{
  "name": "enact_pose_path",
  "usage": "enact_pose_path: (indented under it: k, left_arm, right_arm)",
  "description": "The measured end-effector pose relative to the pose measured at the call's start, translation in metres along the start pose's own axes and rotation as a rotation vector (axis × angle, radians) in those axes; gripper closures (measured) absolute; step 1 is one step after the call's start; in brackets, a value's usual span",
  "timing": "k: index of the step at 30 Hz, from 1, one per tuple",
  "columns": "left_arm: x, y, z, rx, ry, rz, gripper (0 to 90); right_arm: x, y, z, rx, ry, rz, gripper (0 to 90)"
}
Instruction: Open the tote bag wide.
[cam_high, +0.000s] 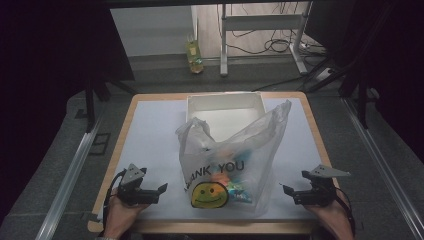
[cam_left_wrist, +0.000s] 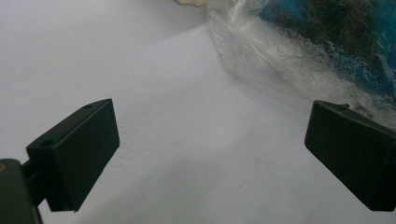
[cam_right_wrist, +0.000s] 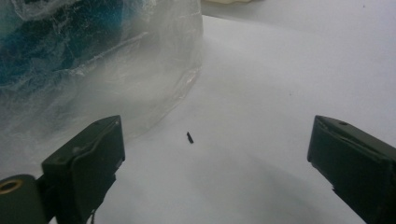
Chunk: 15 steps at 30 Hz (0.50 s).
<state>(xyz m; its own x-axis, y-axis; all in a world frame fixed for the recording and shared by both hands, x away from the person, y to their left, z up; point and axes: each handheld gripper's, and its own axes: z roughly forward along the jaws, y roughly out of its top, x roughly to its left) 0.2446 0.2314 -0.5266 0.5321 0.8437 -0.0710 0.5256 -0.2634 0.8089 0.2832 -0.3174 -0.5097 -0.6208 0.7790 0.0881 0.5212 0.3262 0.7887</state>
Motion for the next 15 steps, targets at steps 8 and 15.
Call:
enact_pose_path:
  k: [8,15]
  left_arm:
    - [-0.0016,0.0004,-0.0009,0.000,-0.011,0.006,6.9]
    - [-0.0065,0.0023,-0.0039,-0.004,-0.054,0.032,18.5]
  right_arm:
    - [0.0007,0.0010,-0.0020,0.003,0.007,0.001,10.7]
    - [0.0031,0.0032,-0.0054,-0.013,0.022,-0.012,22.0]
